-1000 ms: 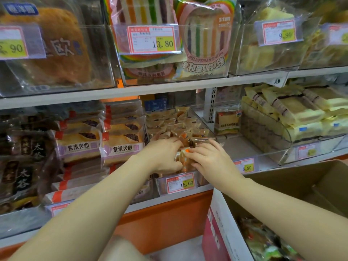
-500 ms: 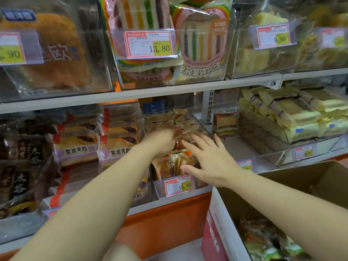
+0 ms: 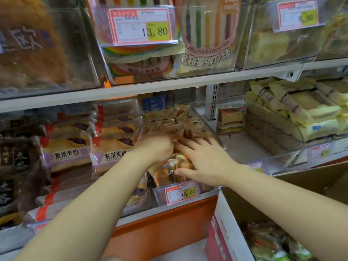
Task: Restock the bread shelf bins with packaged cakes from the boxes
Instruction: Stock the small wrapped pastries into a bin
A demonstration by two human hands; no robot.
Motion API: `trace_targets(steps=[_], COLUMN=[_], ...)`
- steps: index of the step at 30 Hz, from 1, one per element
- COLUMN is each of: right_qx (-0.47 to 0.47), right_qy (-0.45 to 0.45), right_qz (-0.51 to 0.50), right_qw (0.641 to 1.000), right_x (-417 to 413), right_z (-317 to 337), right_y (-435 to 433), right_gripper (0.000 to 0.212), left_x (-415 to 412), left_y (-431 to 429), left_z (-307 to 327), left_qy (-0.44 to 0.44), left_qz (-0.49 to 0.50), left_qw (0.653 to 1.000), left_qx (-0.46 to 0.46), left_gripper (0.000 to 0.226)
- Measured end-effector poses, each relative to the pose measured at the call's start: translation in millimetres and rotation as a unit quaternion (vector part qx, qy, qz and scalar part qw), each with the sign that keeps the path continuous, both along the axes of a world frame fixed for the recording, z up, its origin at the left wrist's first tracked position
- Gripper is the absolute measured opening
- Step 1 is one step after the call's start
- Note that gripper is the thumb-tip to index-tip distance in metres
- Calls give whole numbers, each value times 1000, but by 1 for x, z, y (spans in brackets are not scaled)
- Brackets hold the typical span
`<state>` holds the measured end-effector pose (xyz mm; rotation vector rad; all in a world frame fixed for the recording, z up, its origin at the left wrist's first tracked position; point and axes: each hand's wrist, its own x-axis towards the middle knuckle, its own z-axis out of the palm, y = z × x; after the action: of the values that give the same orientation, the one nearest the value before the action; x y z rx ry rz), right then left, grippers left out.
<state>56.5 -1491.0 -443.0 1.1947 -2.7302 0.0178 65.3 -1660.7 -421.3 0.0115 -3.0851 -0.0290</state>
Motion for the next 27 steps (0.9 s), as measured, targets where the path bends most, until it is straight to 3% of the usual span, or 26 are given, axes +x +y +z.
trace_targets(steps=[4,9,12,21,24,27], right_qx=[8,-139,-80,21,24,-43], right_qy=[-31,-39,-26,13,24,-15], right_qz=[23,-94,-113,-39,-36,-47], right_qw=[999,985,990,999,999,998], right_x=[-2,4,-1,-38,-30,-22], right_z=[9,11,-5,-5,1,17], right_y=[8,32,40,41,42,43], right_gripper=[95,84,84,81,73,51], left_x=[2,18,27,20,20,21], left_y=[8,37,44,39,44,42], left_z=[16,21,1,-20,-17,-10], left_qy=[-15,23,-2,64,45,21], left_qz=[33,11,-9,4,15,0], left_qw=[997,997,1000,996,997,999], left_qx=[64,76,28,-64,-62,-24], left_gripper=[37,47,57,63,63,61])
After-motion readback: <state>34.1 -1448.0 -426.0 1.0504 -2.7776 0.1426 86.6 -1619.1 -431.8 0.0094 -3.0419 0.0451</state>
